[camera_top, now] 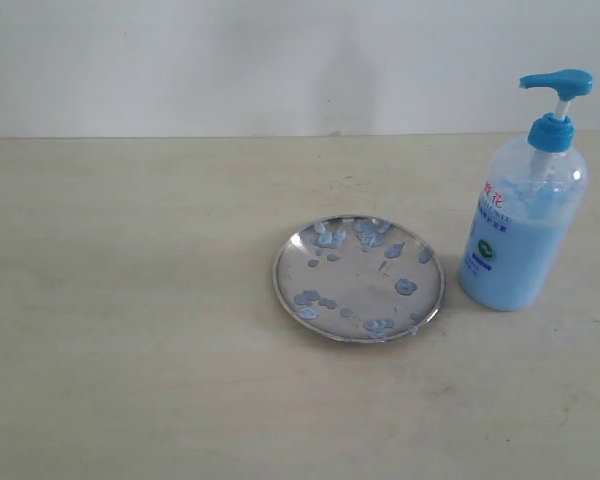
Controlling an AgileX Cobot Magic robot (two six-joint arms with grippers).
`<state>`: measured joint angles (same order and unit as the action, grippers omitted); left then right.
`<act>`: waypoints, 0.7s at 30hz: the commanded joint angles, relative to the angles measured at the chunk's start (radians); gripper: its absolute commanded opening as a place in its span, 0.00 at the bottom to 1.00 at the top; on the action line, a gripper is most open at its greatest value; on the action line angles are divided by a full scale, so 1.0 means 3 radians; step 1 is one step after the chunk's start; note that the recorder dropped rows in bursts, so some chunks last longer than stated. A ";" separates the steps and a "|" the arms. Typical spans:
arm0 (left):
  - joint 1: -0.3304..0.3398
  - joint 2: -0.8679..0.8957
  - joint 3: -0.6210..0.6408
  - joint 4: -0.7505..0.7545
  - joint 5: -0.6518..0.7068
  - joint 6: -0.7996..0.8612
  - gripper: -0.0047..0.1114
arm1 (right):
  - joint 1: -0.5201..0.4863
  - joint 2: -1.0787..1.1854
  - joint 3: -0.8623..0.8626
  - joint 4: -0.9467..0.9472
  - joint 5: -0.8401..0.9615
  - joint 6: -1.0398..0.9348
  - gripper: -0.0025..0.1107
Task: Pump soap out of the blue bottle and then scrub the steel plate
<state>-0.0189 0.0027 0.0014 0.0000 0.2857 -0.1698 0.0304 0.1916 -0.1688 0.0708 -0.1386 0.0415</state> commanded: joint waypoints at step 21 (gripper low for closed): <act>-0.0008 -0.0009 -0.0005 0.0000 -0.0018 0.0019 0.08 | 0.0006 0.2653 -0.0348 -0.0267 -0.0402 -0.0232 0.84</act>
<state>-0.0189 0.0027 0.0014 0.0000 0.2857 -0.1698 0.0304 0.9841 -0.2668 0.0000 -0.2741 -0.0341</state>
